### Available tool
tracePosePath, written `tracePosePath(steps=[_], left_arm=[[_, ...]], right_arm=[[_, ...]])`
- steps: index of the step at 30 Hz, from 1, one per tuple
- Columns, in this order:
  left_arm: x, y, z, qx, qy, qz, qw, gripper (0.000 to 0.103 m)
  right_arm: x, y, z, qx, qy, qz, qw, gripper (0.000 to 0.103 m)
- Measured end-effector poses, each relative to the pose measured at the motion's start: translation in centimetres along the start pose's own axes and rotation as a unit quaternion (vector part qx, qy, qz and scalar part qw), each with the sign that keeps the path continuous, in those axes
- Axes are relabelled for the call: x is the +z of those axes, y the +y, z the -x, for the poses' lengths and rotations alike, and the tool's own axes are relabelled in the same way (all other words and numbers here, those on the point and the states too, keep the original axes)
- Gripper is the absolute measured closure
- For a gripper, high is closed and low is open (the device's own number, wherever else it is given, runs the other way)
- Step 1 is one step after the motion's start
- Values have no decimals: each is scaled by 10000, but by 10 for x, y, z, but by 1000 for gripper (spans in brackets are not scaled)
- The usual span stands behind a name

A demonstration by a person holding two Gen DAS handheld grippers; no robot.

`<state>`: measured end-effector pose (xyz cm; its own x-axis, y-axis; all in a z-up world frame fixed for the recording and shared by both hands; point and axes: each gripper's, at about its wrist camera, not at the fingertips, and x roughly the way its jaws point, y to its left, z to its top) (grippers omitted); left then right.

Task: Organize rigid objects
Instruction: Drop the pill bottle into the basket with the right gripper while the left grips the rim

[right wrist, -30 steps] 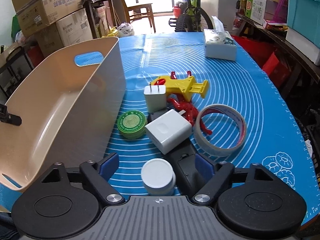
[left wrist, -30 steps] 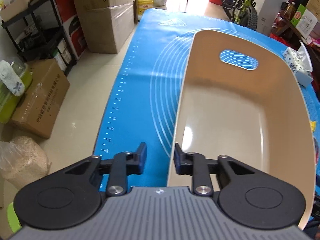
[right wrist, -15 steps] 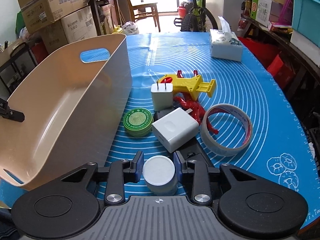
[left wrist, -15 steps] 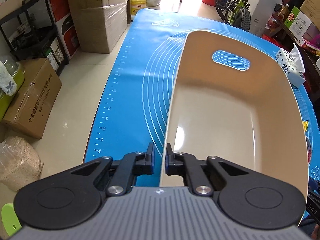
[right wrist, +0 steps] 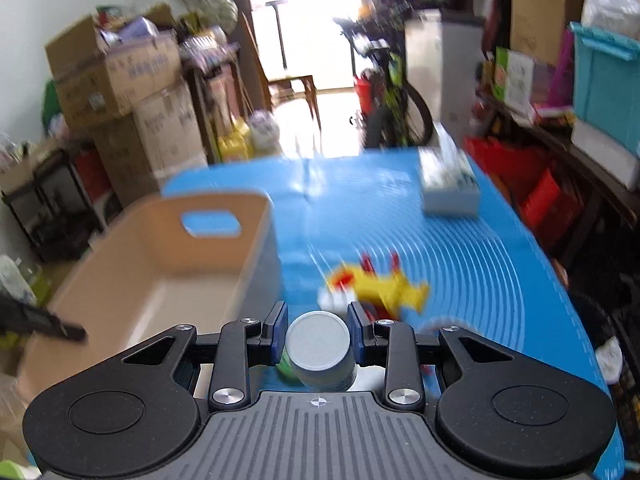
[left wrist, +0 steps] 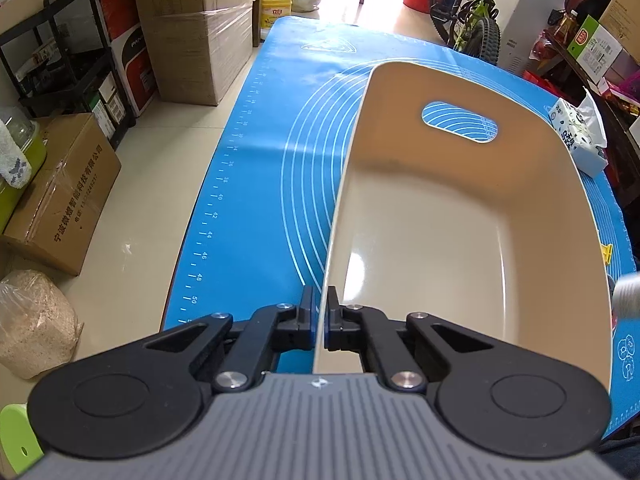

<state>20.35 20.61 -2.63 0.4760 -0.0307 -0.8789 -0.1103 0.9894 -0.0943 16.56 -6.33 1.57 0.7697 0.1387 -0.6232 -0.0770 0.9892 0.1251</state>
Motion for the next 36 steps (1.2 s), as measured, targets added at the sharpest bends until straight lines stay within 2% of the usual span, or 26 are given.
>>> tracePosePath(steps=[5,11,16,23,36], left_arm=[[-1,-1,0,15,-4,-44,10000,98],[-1,-2,0,11,2,-51,10000,98],[-1,-2,0,13,3,-58,10000,98],[-1,-1,0,8,6,-72,10000,98],[-1,-2,0,12,14,-72,10000,98]], right_arm=[[28,25,-2,244,-333,168,9990,63],[48,59,-17,546,-442,303,9971,63],[44,89,-41,777,-100,393,9961,63],[28,121,-77,752,430,536,9948,63],[-6,134,-120,584,1584,664,9834,63]])
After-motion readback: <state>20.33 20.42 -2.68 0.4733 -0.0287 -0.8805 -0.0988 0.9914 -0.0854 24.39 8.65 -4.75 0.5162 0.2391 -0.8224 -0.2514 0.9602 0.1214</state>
